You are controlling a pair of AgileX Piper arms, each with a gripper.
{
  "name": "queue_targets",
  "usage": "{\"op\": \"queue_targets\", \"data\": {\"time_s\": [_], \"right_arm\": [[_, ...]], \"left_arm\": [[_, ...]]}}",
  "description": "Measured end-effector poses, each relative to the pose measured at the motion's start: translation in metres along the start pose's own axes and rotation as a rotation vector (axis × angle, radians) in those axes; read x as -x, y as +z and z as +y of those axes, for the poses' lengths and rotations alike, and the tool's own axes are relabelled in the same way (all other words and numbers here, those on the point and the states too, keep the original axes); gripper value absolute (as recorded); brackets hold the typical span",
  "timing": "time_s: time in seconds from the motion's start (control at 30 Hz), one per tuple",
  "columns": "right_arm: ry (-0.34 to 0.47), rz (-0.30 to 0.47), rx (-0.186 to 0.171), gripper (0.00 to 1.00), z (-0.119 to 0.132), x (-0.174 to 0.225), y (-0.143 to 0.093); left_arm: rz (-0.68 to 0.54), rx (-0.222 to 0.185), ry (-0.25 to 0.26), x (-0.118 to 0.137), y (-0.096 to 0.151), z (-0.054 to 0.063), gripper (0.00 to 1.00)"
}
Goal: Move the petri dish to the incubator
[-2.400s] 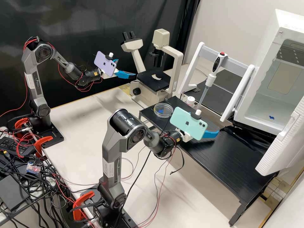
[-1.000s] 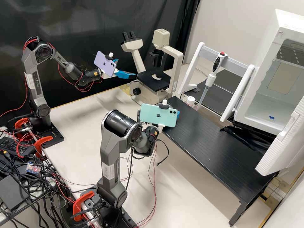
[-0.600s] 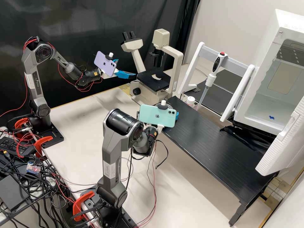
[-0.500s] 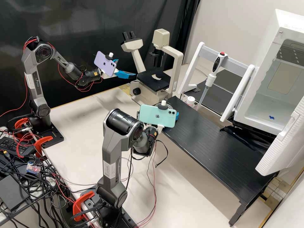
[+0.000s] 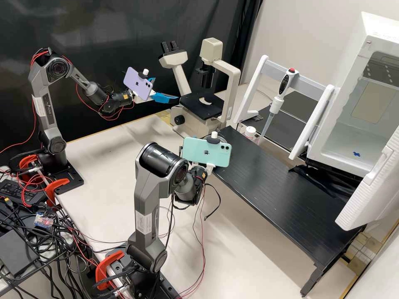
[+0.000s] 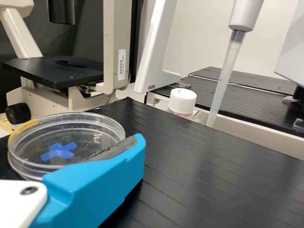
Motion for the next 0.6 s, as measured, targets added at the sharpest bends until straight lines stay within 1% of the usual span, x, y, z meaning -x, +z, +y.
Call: {"op": "queue_targets", "data": {"time_s": [0.17, 0.47, 0.53, 0.6], "right_arm": [[-0.001, -0.001, -0.015, 0.0, -0.0001, 0.0, 0.0001], [-0.002, -0.006, -0.023, 0.0, 0.0003, -0.0003, 0.0008], [-0.002, -0.006, -0.037, 0.0, 0.0003, -0.0003, 0.0008], [-0.001, -0.007, -0.039, 0.0, 0.0006, -0.0002, 0.001]], "left_arm": [[0.0, 0.0, 0.0, 0.0, 0.0, 0.0, 1.0], [0.0, 0.0, 0.0, 0.0, 0.0, 0.0, 1.0], [0.0, 0.0, 0.0, 0.0, 0.0, 0.0, 1.0], [0.0, 0.0, 0.0, 0.0, 0.0, 0.0, 1.0]]}}
